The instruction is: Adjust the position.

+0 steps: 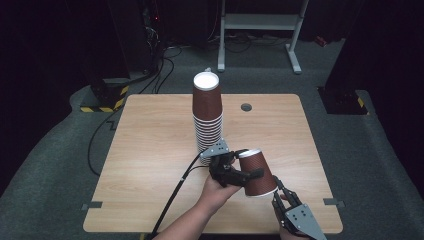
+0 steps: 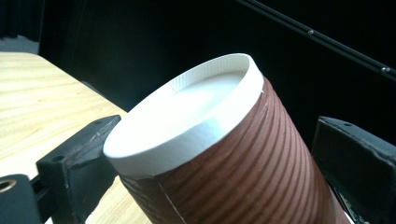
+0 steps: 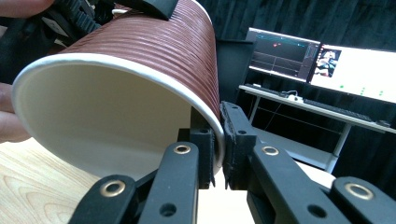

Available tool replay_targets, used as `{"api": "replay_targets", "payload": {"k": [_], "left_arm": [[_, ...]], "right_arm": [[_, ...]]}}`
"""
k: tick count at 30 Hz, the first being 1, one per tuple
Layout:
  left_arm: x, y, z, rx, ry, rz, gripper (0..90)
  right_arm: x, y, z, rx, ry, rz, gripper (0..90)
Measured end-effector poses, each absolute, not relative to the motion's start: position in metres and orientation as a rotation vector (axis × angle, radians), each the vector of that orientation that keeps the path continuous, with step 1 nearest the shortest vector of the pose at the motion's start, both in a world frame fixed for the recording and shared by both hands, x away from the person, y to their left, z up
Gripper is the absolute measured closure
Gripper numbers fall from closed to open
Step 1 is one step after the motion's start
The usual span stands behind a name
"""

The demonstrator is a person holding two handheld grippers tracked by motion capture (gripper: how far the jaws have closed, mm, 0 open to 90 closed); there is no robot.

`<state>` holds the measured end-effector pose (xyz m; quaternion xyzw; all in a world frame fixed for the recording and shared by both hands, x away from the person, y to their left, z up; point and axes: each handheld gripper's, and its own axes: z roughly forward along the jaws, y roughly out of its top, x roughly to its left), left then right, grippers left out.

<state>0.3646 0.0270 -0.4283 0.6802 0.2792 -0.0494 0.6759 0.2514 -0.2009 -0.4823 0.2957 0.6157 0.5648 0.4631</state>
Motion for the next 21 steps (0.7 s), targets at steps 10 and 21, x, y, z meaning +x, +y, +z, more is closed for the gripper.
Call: {"api": "replay_targets", "payload": {"k": [10, 21], "left_arm": [[0.364, 0.031, -0.428, 1.541, 0.619, -0.087, 2.7], [0.370, 0.052, -0.429, 1.505, 0.703, 0.001, 9.0]], "right_arm": [[0.251, -0.197, -0.484, 0.718, 1.530, 1.383, 84.3], [0.250, -0.204, -0.483, 0.741, 1.517, 1.398, 86.0]]}}
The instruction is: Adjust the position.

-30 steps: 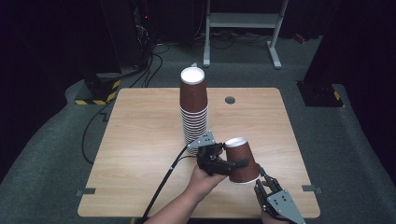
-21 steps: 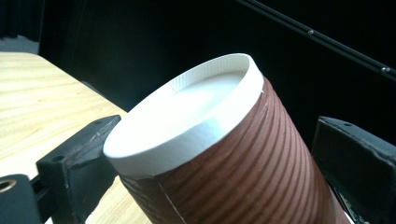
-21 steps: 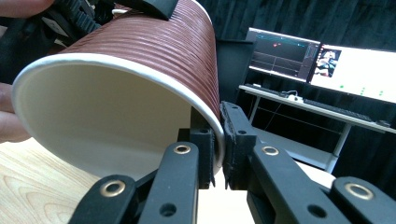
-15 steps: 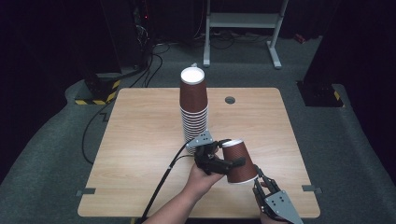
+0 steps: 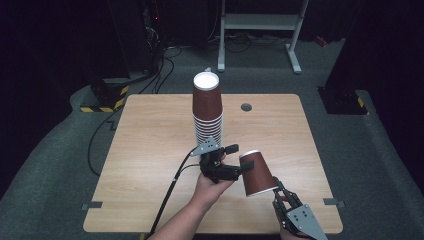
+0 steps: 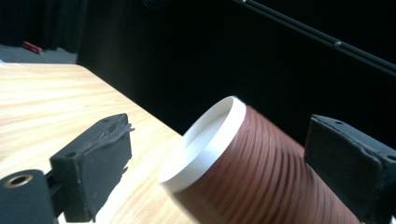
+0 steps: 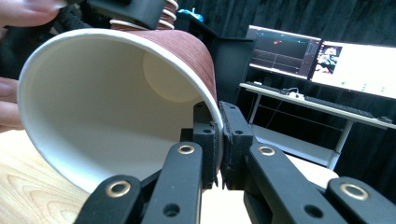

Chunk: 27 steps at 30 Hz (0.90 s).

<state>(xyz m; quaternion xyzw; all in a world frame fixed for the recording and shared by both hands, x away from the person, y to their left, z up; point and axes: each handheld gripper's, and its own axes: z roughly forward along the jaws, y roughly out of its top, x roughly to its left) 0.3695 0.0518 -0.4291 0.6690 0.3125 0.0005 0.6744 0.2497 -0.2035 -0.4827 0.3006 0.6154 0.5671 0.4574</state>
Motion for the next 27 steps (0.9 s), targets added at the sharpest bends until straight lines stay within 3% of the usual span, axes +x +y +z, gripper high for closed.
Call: {"api": "replay_targets", "payload": {"k": [4, 13, 27], "left_arm": [[0.362, 0.061, -0.424, 1.523, 0.695, 0.087, 13.9], [0.342, 0.088, -0.424, 1.614, 0.635, 0.270, 15.1], [0.342, 0.154, -0.452, 1.693, 0.797, 0.427, 17.3]], "right_arm": [[0.250, -0.206, -0.482, 0.748, 1.512, 1.391, 86.0], [0.252, -0.209, -0.483, 0.771, 1.514, 1.384, 85.9], [0.253, -0.210, -0.484, 0.775, 1.523, 1.383, 85.9]]}}
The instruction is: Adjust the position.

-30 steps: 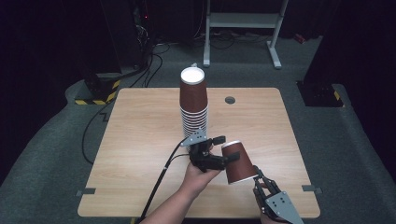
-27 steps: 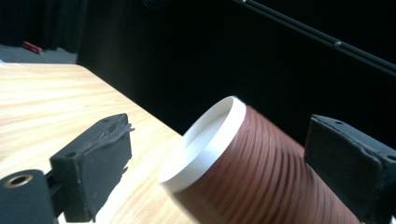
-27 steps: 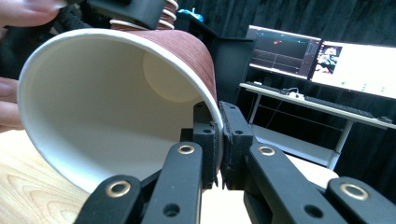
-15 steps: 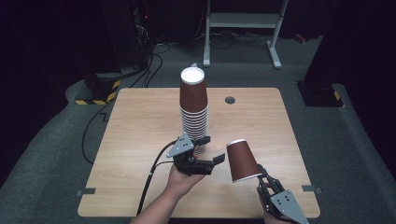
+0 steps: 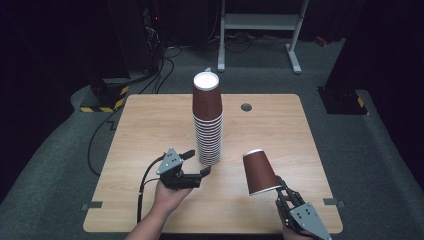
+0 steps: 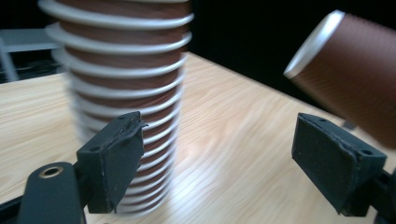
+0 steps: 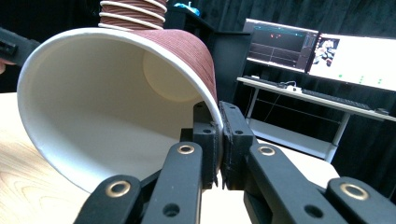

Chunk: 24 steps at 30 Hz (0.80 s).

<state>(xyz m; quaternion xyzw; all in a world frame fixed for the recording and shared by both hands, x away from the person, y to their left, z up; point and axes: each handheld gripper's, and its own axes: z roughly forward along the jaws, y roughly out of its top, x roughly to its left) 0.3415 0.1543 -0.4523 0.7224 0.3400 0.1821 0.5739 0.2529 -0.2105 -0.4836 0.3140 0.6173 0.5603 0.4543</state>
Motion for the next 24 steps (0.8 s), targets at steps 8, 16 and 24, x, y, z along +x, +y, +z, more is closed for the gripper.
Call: {"api": "replay_targets", "payload": {"k": [8, 16, 24], "left_arm": [[0.343, 0.188, -0.471, 1.762, 0.898, 0.498, 16.7], [0.348, 0.215, -0.498, 1.882, 0.991, 0.557, 16.0], [0.352, 0.241, -0.520, 1.972, 1.130, 0.582, 15.0]], "right_arm": [[0.254, -0.210, -0.483, 0.778, 1.530, 1.383, 85.9], [0.256, -0.211, -0.483, 0.796, 1.548, 1.378, 85.9], [0.262, -0.206, -0.486, 0.811, 1.588, 1.364, 85.9]]}}
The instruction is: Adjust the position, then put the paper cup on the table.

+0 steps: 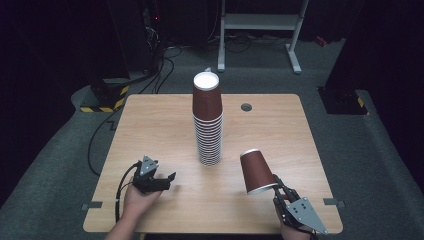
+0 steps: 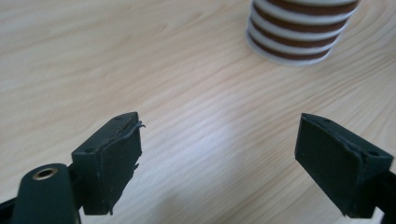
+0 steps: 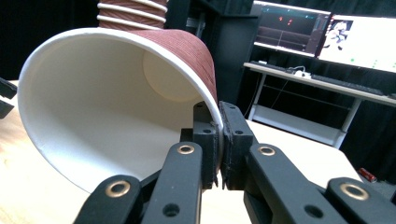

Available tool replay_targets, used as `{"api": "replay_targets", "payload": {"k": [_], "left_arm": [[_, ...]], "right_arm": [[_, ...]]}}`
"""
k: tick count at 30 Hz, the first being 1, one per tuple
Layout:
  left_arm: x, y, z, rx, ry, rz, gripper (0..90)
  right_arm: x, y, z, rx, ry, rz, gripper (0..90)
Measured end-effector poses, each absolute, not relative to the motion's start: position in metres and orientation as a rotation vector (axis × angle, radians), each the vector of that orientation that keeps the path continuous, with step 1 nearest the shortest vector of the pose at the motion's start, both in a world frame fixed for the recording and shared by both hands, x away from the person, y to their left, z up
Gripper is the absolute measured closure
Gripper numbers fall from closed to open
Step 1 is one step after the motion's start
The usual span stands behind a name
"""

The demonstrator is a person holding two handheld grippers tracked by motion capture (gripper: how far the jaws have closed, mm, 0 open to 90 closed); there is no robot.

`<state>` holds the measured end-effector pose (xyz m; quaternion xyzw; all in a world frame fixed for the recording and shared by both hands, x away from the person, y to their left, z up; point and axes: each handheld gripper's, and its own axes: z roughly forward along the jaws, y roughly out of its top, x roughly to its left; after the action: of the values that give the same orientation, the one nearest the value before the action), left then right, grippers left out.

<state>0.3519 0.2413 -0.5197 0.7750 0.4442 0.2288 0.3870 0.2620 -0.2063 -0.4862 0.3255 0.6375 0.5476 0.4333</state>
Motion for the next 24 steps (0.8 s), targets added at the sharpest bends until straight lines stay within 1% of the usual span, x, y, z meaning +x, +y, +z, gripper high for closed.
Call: {"api": "replay_targets", "payload": {"k": [5, 15, 20, 24], "left_arm": [[0.350, 0.247, -0.531, 1.983, 1.191, 0.541, 13.6], [0.351, 0.244, -0.533, 2.000, 1.206, 0.540, 13.1], [0.353, 0.244, -0.535, 2.004, 1.230, 0.510, 12.8], [0.354, 0.245, -0.535, 2.011, 1.207, 0.490, 13.6]], "right_arm": [[0.265, -0.205, -0.487, 0.813, 1.627, 1.363, 85.9], [0.272, -0.210, -0.481, 0.859, 1.677, 1.346, 85.8], [0.278, -0.213, -0.474, 0.904, 1.733, 1.322, 85.9], [0.283, -0.217, -0.466, 0.931, 1.779, 1.281, 85.8]]}}
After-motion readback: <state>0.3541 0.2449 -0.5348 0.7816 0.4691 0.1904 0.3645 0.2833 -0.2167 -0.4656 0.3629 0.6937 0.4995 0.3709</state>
